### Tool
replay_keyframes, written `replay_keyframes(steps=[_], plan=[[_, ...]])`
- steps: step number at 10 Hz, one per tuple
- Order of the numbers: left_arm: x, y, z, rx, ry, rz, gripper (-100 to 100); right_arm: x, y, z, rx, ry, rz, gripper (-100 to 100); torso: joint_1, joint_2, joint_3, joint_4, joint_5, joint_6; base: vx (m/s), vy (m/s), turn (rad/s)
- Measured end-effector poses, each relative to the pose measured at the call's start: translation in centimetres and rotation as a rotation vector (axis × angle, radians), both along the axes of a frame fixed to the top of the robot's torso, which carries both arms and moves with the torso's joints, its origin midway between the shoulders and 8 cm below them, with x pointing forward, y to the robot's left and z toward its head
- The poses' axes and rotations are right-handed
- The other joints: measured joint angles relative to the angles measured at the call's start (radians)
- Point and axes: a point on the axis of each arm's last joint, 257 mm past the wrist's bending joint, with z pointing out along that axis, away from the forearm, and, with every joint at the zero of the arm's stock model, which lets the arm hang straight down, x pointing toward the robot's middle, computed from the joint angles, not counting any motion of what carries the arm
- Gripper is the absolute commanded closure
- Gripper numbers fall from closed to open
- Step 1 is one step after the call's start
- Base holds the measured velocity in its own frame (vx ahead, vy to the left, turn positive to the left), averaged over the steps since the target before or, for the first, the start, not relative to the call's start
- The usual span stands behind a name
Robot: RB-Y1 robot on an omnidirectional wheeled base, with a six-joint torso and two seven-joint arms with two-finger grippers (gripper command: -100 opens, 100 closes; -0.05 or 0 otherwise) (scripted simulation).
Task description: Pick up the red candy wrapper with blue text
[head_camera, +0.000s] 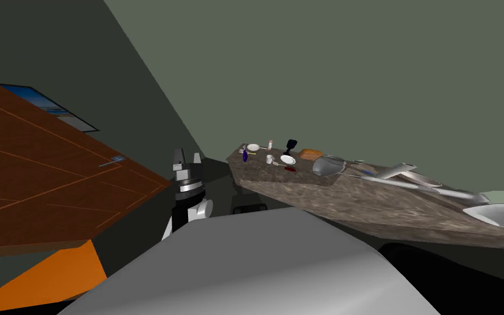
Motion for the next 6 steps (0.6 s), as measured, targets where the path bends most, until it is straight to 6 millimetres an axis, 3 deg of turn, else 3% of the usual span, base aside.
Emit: replay_keyframes(steps=[6], plan=[[0.0, 0.0, 0.0, 0.000, 0.000, 0.000, 0, -8.6, -3.0, -2.2, -0.120, 0.235, 0.076, -100, -0.001, -0.002, -0.001, 0.000, 0.000, 0.000, 0.018, -0.031, 0.344]])
